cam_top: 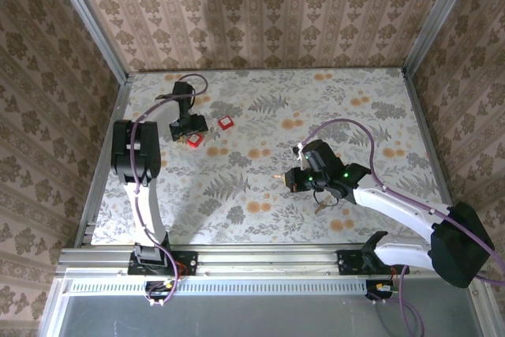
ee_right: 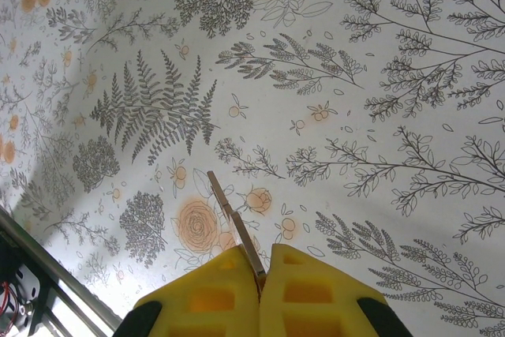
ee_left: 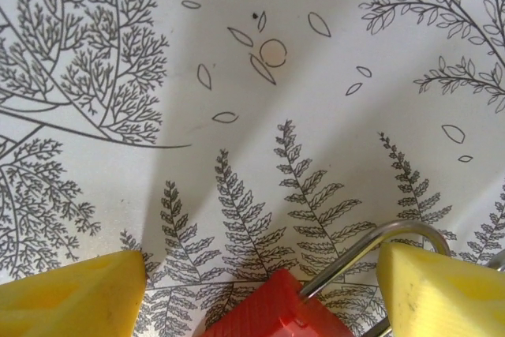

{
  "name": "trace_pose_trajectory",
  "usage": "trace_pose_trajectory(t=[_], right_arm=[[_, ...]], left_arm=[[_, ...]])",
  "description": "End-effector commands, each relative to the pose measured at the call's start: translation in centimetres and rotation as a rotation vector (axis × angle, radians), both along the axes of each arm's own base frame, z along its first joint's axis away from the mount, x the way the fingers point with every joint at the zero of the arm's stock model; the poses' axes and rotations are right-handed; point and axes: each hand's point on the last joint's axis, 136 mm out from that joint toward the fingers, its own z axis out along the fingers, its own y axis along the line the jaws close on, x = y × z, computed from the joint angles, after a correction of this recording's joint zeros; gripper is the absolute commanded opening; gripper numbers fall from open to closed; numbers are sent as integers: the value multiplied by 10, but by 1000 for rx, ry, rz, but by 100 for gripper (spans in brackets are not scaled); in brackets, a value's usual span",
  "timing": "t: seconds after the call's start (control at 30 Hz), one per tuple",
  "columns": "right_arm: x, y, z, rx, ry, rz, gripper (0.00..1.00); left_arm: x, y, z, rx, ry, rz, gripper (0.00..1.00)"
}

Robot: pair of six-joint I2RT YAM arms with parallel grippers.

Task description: Unlock with the key

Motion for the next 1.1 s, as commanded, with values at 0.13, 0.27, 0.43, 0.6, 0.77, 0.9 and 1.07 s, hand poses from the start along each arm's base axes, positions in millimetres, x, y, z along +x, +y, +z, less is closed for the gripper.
trace_pose_trajectory(t=[0.13, 0.27, 0.43, 0.6, 0.77, 0.9, 1.07], right_arm=[[-5, 4, -3, 23, 16, 10, 0], [-4, 3, -1, 17, 13, 8, 0], [-3, 4, 6, 31, -2, 11, 0], [-5, 6, 13, 31, -7, 33, 0], [-6, 2, 17, 41, -20, 17, 0], [-8, 3, 15, 69, -13, 1, 0], [-8, 5, 14, 79, 3, -7, 0]], left_arm=[[11, -17, -9, -20, 23, -93, 77], [4, -31, -9, -30, 26, -161, 77], [-16, -60, -3, -113, -15, -259, 77], [-39, -84, 6, -122, -19, -326, 77], [-50, -83, 19, -109, -34, -317, 77], [-55, -67, 28, -55, -27, -298, 79], [-53, -51, 46, -8, -60, -320, 82]])
